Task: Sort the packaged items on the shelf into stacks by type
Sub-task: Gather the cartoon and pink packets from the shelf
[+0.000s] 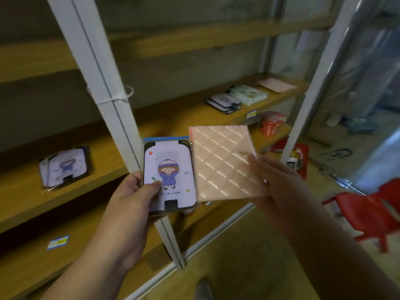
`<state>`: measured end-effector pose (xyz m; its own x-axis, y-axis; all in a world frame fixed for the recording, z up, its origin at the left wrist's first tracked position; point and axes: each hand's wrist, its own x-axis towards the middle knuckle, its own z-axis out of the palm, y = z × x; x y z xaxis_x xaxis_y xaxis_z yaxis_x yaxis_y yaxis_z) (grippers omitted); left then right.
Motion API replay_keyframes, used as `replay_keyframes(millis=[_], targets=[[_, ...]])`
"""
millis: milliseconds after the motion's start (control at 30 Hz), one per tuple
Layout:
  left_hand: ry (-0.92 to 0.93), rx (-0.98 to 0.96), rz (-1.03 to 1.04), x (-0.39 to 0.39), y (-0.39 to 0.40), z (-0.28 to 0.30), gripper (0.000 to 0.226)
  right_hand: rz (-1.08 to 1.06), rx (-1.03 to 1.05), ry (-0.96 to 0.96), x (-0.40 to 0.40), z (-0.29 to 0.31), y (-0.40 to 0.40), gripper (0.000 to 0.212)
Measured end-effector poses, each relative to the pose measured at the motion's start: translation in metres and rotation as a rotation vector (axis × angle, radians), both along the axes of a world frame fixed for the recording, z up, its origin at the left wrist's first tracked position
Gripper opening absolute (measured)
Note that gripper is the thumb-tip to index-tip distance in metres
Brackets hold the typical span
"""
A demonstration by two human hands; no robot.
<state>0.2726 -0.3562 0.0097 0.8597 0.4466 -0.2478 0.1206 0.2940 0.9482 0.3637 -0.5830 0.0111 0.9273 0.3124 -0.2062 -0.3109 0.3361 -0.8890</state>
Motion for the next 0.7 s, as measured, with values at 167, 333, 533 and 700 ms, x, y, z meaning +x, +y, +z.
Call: replay_keyframes(millis=[167, 333, 533, 700], targets=[[-0.014, 0.015, -0.108, 0.068, -0.026, -0.005, 0.019, -0.085, 0.025, -0.004, 0.049, -0.009, -0.029, 0.021], [0.000, -0.030, -0.154, 0.154, -0.041, -0.004, 0.018, -0.152, -0.059, -0.012, 0.120, -0.011, -0.051, 0.022], [0.038, -0.038, -0.148, 0.266, -0.052, -0.010, 0.023, -0.207, -0.101, 0.004, 0.215, -0.015, -0.063, 0.020], [0.081, -0.035, -0.071, 0.340, -0.057, -0.012, 0.029, -0.195, -0.044, 0.061, 0.266, -0.028, -0.069, 0.017]])
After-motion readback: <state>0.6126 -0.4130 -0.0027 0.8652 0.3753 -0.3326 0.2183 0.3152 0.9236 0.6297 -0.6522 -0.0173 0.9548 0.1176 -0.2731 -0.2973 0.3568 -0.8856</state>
